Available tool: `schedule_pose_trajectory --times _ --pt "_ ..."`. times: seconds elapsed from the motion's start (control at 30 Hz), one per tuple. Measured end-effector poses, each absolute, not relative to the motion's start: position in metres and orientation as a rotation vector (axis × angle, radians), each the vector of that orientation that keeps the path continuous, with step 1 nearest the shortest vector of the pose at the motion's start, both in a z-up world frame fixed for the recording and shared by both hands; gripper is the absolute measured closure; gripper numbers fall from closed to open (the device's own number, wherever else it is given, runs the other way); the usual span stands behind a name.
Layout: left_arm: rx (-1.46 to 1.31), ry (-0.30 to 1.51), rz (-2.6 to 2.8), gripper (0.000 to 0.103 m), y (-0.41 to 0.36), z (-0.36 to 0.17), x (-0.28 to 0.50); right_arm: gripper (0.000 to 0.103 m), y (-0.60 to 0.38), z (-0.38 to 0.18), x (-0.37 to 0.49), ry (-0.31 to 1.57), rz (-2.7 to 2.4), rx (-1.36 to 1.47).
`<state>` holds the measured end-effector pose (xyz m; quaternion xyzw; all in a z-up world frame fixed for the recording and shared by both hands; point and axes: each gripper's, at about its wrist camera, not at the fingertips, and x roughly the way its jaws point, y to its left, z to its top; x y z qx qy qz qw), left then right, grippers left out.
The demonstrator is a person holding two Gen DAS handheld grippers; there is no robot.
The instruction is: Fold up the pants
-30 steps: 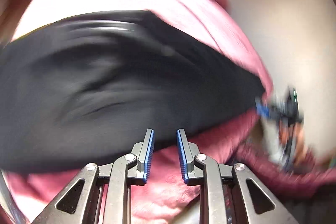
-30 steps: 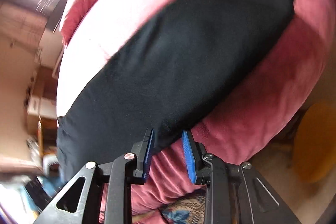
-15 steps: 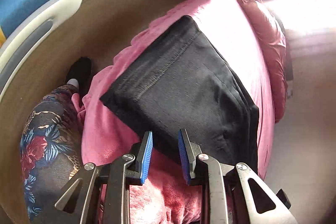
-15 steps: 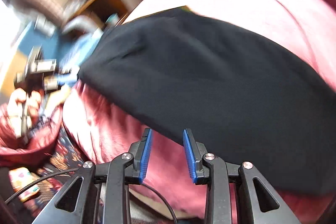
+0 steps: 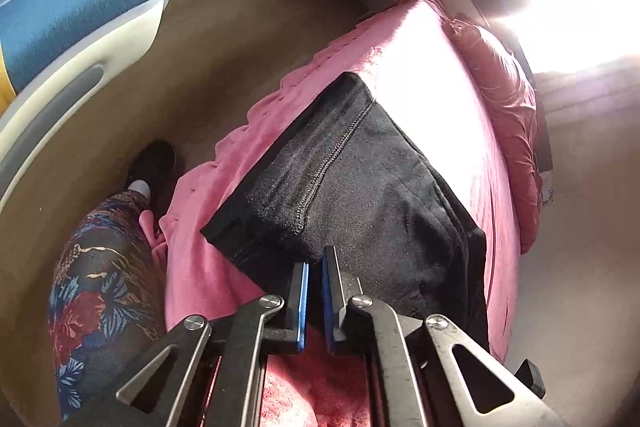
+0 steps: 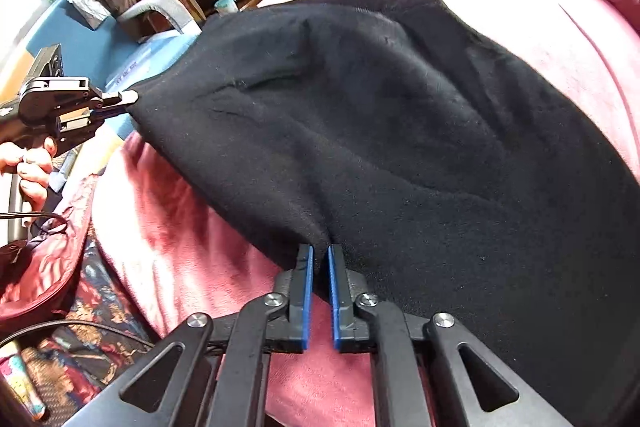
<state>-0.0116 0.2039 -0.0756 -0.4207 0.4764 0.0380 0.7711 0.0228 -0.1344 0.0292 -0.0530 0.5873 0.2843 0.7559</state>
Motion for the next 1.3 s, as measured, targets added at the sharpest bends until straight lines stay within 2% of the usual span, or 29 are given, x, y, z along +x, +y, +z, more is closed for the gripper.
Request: schedule_pose_trajectory --times 0.23,0.3,0.33,0.37,0.4,0.47,0.67,0.83,1.13,1.3 --pt "-0.766 1.173 0.151 0.097 0.190 -0.100 -0.004 0.096 -0.144 0.021 0.015 1.306 0.632 -0.091" --pt "-0.743 1.173 0.154 0.091 0.189 -0.098 -0.001 0.093 -0.144 0.018 0.016 1.310 0.631 -0.091" --pt "-0.731 1.174 0.163 0.086 0.189 -0.093 0.000 0.092 -0.146 0.019 0.017 1.315 0.642 -0.072" --pt "-0.710 1.178 0.191 0.076 0.190 -0.088 0.000 0.089 -0.148 0.020 0.018 1.319 0.648 -0.058" --pt "-0.678 1.173 0.230 0.076 0.192 -0.082 -0.001 0.086 -0.152 0.023 0.019 1.326 0.655 -0.038" --pt "-0.591 1.142 0.313 0.076 0.196 -0.066 -0.002 0.071 -0.164 0.032 0.026 1.333 0.670 0.021" --pt "-0.437 0.952 0.244 0.076 0.172 -0.015 0.010 0.071 -0.200 0.064 0.075 1.226 0.634 0.195" --pt "-0.334 0.983 -0.045 0.076 0.108 -0.022 0.045 0.071 -0.198 0.071 0.140 1.195 0.579 0.201" --pt "-0.181 1.063 -0.309 0.076 0.032 -0.055 0.072 0.069 -0.173 0.028 0.234 1.369 0.642 0.265" --pt "-0.140 1.113 -0.313 0.076 0.026 -0.075 0.073 0.070 -0.137 0.000 0.235 1.488 0.777 0.210"
